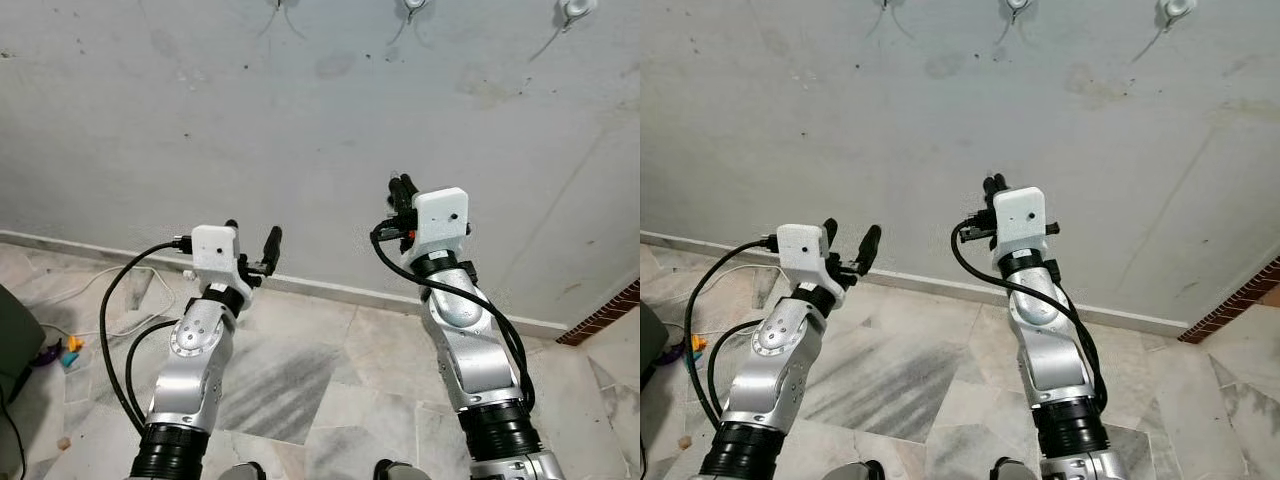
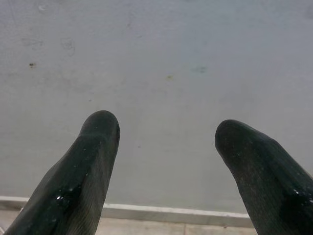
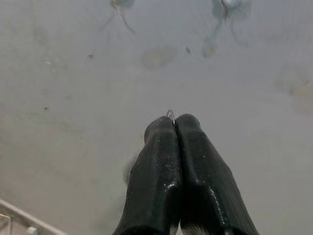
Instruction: Hang keys on a hook
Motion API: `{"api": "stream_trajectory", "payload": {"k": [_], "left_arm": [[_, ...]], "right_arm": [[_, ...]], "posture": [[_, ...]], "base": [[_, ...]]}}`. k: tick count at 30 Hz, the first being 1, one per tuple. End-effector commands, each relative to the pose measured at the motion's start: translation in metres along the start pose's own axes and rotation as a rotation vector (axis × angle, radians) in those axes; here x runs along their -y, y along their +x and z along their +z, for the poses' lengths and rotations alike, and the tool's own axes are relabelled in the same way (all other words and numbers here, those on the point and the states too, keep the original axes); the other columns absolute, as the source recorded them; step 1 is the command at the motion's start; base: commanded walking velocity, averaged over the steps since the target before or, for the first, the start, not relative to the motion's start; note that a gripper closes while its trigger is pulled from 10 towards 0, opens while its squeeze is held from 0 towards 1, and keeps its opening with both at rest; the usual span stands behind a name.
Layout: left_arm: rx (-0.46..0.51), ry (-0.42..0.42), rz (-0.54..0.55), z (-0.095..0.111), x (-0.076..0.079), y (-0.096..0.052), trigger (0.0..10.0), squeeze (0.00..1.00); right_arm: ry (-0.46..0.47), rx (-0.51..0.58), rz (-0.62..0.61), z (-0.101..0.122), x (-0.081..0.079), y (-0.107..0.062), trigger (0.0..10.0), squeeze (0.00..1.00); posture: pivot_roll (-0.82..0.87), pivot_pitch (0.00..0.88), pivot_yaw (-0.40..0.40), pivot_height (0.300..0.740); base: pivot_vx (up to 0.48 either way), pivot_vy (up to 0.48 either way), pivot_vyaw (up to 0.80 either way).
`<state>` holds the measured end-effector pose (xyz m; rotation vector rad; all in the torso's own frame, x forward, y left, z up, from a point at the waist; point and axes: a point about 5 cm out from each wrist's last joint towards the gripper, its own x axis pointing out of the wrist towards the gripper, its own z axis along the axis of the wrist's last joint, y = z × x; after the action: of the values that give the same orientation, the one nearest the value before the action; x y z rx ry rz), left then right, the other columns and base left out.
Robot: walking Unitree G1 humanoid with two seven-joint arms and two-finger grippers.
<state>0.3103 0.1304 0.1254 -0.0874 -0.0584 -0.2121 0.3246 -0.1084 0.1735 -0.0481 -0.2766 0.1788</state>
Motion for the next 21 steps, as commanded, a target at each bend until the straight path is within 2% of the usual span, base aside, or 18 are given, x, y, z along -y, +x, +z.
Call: {"api": "stream_trajectory", "payload": {"k": [1, 8, 14, 21], "left_arm": [[0.030, 0.025, 0.001, 0.007, -0.002, -0.002, 10.0, 0.00], [0.089, 0.031, 0.011, 0.019, -0.005, 0.001, 10.0, 0.00], [0.100, 0.024, 0.006, 0.020, 0.000, -0.001, 10.0, 0.00], [0.097, 0.012, -0.010, 0.018, 0.006, -0.002, 10.0, 0.00]], "right_arm": [[0.041, -0.012, -0.019, -0.001, 0.003, -0.001, 10.0, 0.00], [-0.016, 0.037, 0.053, 0.007, -0.003, 0.002, 10.0, 0.00], [-0.043, 0.054, 0.081, 0.011, -0.005, 0.002, 10.0, 0.00], [-0.055, 0.059, 0.092, 0.012, -0.004, 0.002, 10.0, 0.00]], "posture": [[0.03, 0.141, 0.035, 0.740], [0.03, 0.139, 0.025, 0.740], [0.02, 0.139, 0.023, 0.740], [0.02, 0.144, 0.022, 0.740]], "base": [[0.000, 0.000, 0.00], [0.000, 0.000, 0.00], [0.262, 0.000, 0.00], [0.321, 0.296, 0.00]]}}
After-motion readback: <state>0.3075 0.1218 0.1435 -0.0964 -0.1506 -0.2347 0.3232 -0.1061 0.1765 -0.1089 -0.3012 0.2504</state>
